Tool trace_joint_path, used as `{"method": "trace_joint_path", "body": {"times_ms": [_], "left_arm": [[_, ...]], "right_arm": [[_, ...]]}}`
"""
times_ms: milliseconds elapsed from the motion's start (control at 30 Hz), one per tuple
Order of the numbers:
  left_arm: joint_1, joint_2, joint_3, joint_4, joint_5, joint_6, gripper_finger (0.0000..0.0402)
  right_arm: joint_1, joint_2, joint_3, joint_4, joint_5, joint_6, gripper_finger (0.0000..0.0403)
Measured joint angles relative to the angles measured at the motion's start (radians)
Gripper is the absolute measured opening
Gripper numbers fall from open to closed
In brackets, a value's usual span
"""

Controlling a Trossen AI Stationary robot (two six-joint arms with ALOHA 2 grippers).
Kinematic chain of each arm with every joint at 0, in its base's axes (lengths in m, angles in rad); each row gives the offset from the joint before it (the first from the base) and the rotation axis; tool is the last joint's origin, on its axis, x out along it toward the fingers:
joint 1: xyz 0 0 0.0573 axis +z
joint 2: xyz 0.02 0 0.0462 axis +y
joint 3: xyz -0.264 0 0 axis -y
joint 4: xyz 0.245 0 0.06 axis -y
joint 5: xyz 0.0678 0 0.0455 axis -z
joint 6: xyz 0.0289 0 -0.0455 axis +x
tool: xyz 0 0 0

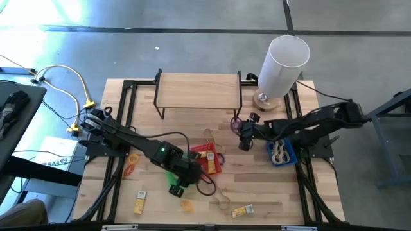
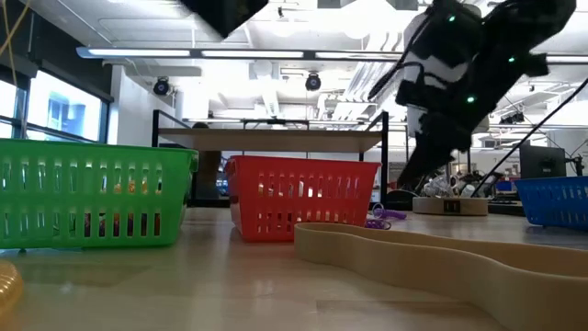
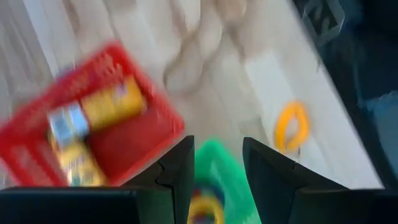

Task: Pick & Place Office Desk Supplies
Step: Put the violet spring keychain into the green bin

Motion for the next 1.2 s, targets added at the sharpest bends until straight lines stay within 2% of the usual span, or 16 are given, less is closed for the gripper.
{"method": "trace_joint_path", "body": {"times_ms": [133,267,367,667,867,967,1200], "left_arm": [[0.0,0.0,-0.04,0.191,-0.01,-0.001,0.0131],[0.0,0.0,-0.071,0.257,-0.167,-0.006,0.0131],[0.002,0.0,-0.099,0.271,-0.238,-0.025,0.0131],[0.004,0.0,-0.18,0.367,-0.277,-0.027,0.0131],[0.003,0.0,-0.237,0.47,-0.294,0.01,0.0131],[0.002,0.0,-0.268,0.528,-0.289,0.05,0.0131],[0.003,0.0,-0.29,0.55,-0.263,0.091,0.0131]], "right_arm": [[-0.024,0.059,0.002,0.061,-0.028,-0.013,0.0178],[-0.042,0.128,0.003,0.11,-0.032,-0.061,0.0178],[-0.055,0.171,0.003,0.128,-0.031,-0.069,0.0178],[-0.063,0.199,0.003,0.153,0.024,-0.098,0.0178],[-0.109,0.202,0.003,0.156,-0.076,-0.086,0.0178],[-0.127,0.209,0.003,0.159,-0.071,-0.079,0.0178],[-0.163,0.215,0.003,0.163,-0.152,-0.079,0.0178]]}}
